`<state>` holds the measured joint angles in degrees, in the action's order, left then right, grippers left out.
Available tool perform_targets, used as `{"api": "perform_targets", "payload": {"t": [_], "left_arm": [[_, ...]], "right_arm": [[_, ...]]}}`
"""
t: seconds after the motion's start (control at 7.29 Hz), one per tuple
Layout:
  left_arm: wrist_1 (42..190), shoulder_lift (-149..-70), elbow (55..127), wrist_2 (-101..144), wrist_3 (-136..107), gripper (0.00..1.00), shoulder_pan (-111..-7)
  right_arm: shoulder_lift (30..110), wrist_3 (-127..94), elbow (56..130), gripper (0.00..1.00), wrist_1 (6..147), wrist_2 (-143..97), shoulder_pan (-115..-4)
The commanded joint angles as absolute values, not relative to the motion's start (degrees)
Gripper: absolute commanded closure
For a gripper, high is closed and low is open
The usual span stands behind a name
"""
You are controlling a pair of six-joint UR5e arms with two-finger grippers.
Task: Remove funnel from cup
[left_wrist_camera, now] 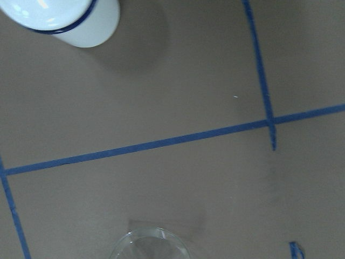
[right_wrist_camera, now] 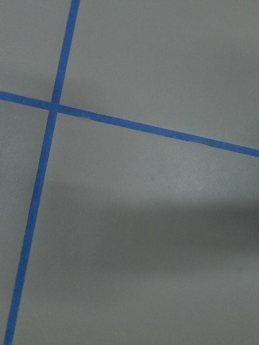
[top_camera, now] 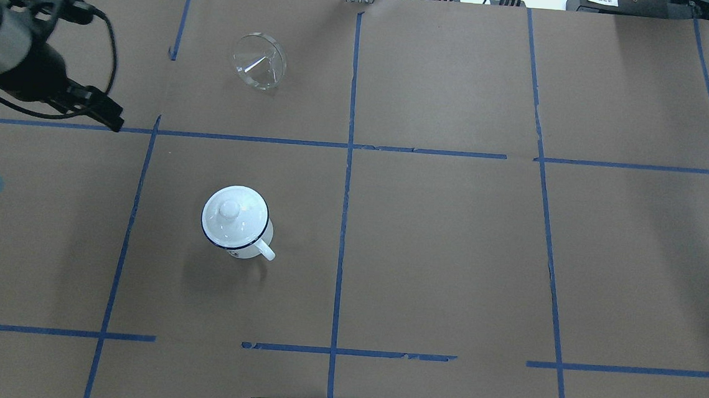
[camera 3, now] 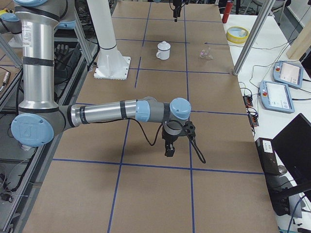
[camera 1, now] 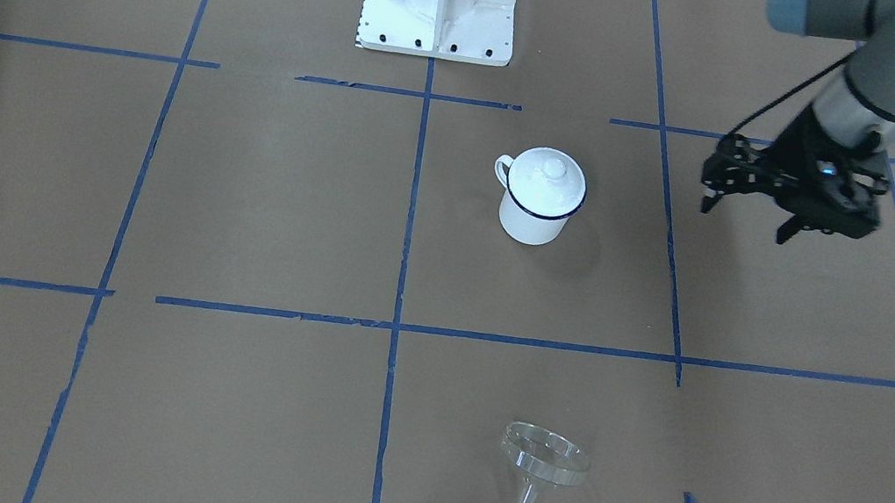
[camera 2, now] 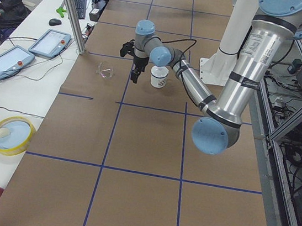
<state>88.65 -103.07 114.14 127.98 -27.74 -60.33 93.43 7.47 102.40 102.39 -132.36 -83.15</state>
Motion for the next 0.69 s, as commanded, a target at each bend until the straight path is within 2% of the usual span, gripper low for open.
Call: {"api": "perform_targets", "payload": {"t": [0.0, 0.14, 0.41, 0.55], "left_arm": [[89.6, -95.0, 109.7, 133.9, -15.5, 0.00, -71.7], [89.6, -89.9, 107.3, 133.4, -7.6, 0.00, -72.8], [89.1, -88.5, 97.8, 133.9, 14.1, 0.00, -82.3], [88.2, -88.2, 97.1, 133.6, 16.8, 0.00, -87.0]], "right_arm": [[93.4, 7.5, 102.3, 0.00, 102.4, -132.4, -83.1], [93.4, 7.5, 102.4, 0.00, 102.4, -132.4, -83.1], [93.4, 7.5, 102.3, 0.00, 102.4, -132.4, -83.1], [93.4, 7.5, 102.4, 0.00, 102.4, -132.4, -83.1]]}}
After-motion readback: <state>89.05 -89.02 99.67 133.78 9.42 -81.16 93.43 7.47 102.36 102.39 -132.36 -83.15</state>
